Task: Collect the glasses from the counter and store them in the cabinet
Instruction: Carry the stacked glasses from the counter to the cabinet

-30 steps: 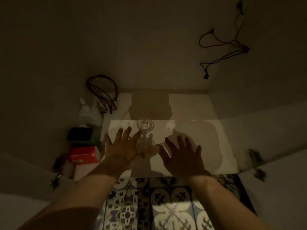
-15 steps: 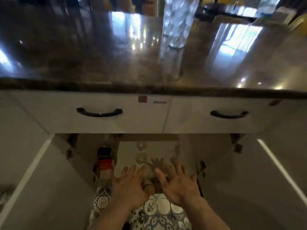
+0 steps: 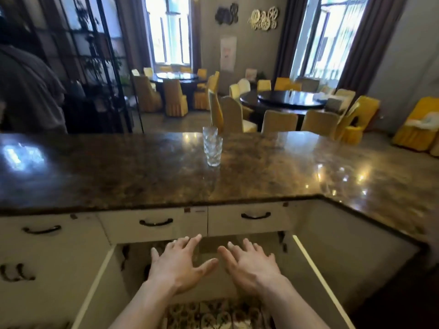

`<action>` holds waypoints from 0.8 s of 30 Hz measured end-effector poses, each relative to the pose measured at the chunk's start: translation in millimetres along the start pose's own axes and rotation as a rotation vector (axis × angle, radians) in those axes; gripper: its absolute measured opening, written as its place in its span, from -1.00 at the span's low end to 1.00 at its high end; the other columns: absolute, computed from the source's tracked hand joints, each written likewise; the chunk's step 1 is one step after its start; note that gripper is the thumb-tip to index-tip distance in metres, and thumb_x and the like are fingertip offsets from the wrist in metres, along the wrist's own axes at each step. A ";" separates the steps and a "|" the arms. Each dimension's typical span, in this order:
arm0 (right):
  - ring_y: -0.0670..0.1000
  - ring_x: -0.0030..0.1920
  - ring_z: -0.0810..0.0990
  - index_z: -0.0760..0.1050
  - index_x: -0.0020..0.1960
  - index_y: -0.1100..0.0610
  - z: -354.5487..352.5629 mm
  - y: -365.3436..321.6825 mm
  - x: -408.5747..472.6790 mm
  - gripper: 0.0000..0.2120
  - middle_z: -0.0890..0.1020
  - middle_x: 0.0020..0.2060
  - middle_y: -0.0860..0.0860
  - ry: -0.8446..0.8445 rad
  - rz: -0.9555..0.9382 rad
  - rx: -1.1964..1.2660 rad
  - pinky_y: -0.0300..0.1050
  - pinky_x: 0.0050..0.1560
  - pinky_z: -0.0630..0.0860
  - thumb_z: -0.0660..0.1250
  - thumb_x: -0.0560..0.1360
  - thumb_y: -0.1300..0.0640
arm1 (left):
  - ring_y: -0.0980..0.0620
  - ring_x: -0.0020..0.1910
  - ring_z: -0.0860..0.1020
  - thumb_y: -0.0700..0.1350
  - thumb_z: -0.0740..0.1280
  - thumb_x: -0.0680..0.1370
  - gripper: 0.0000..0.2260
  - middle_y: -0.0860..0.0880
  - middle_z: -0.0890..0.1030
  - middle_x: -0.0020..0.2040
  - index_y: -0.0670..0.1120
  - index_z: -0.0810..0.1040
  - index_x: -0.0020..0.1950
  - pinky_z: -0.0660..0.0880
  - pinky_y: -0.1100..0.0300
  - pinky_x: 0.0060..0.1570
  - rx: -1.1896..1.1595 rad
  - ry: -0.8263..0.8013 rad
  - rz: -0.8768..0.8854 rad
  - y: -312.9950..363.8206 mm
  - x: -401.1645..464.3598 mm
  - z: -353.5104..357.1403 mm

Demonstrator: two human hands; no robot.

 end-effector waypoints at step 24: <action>0.12 0.63 -0.12 0.02 0.63 -0.16 -194.1 -121.8 51.3 -0.32 -0.05 0.66 0.05 0.527 -0.129 -0.083 0.28 0.57 -0.07 -0.10 0.59 -0.41 | -0.03 0.58 0.06 0.58 0.03 0.39 -0.16 0.05 0.07 0.62 0.27 -0.06 0.58 0.00 -0.26 0.49 0.065 0.465 0.185 -39.8 102.6 -225.7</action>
Point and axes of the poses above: each hand's wrist, its own x-axis towards the middle knuckle, its own z-axis out of the palm, y = z × x, the point moved 9 cm from there along x, towards the middle knuckle
